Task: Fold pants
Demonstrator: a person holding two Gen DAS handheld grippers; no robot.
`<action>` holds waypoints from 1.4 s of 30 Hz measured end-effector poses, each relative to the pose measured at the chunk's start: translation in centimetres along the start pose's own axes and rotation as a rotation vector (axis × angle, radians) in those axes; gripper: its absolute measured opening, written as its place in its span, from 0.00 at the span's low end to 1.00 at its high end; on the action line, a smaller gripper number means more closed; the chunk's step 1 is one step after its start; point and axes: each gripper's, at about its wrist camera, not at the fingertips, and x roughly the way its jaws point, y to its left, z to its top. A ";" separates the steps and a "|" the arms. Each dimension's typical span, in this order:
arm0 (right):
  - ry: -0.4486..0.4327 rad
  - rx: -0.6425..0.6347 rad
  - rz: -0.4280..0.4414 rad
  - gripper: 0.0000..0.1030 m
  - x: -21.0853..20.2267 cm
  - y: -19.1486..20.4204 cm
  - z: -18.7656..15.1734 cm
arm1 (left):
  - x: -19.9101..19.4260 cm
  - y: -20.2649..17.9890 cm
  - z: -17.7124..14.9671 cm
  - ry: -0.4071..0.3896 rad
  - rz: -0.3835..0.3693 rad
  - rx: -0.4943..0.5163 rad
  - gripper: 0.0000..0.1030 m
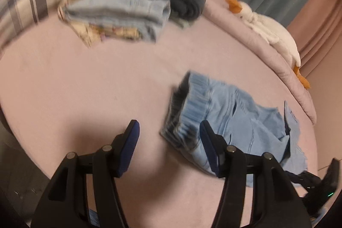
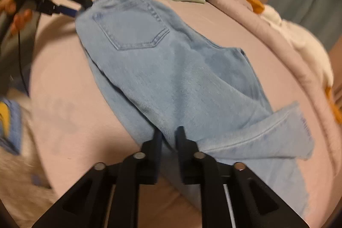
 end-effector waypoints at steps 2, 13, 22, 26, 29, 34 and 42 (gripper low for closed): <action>-0.028 0.069 0.076 0.31 -1.3 -0.9 0.0 | -0.6 -0.4 0.4 -0.034 0.015 0.011 0.56; -0.032 0.652 -0.048 0.45 -0.7 -12.8 -2.8 | 4.0 -13.8 -4.5 0.135 -0.220 0.378 0.55; 0.066 0.713 0.030 0.45 1.7 -15.2 -3.7 | 8.3 -23.8 -10.6 0.284 -0.371 0.679 0.55; -0.027 0.835 0.032 0.45 -0.8 -19.3 -3.8 | 9.9 -25.0 -12.2 0.303 -0.337 0.751 0.52; -0.045 0.904 0.000 0.51 -0.8 -22.3 -3.8 | 10.1 -25.4 -12.9 0.276 -0.321 0.806 0.51; 0.035 0.912 -0.080 0.53 3.8 -26.6 -1.3 | 10.4 -25.0 -12.9 0.266 -0.344 0.778 0.47; 0.194 0.915 -0.194 0.54 9.5 -29.6 0.9 | 10.2 -24.2 -12.8 0.249 -0.365 0.777 0.45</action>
